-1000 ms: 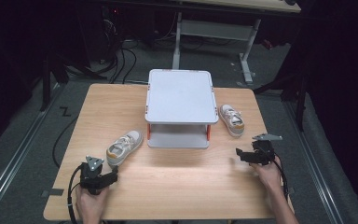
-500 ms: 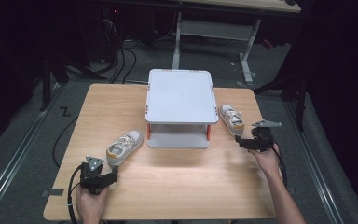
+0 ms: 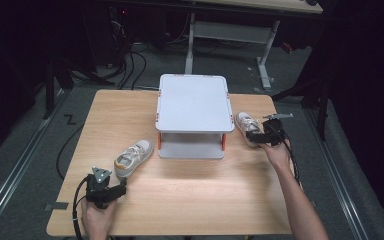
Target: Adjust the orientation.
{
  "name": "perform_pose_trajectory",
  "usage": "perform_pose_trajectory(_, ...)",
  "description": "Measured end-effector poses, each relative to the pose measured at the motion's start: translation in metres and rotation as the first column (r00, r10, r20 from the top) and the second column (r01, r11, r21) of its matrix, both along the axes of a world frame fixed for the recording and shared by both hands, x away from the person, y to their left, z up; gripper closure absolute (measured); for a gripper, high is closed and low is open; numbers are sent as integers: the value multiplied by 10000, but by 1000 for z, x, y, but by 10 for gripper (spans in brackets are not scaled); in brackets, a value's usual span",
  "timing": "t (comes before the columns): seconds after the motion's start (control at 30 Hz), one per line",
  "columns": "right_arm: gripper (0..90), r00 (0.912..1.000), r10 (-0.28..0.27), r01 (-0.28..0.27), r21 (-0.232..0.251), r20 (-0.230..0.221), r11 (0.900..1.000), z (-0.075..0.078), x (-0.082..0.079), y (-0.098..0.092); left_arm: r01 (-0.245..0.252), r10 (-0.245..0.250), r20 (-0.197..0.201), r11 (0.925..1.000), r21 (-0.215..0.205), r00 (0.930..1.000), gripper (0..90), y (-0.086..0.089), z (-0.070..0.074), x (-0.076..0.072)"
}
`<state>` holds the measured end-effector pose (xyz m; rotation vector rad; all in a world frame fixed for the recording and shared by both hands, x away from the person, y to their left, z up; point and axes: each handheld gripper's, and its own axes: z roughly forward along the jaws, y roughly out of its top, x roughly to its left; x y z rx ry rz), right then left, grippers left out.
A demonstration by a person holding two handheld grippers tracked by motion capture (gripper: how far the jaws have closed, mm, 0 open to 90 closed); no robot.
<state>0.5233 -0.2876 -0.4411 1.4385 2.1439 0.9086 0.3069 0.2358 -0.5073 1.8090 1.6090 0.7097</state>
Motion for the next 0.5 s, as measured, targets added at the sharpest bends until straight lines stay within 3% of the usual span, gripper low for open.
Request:
perform_pose_trajectory(0.23, 159, 9979, -301, 302, 7, -569, 9995, -21, 13, -2, -5, 5, 1, 10000, 5, 10000, 252, 0, 0, 0)
perform_pose_trajectory(0.33, 221, 9972, -408, 412, 46, -633, 9991, -27, 15, 0, -9, 9, 4, 10000, 3, 10000, 252, 0, 0, 0)
perform_pose_trajectory(0.5, 269, 9984, -511, 500, -443, -240, 9978, -32, 16, 5, -15, 15, 0, 10000, -5, 10000, 252, 0, 0, 0)
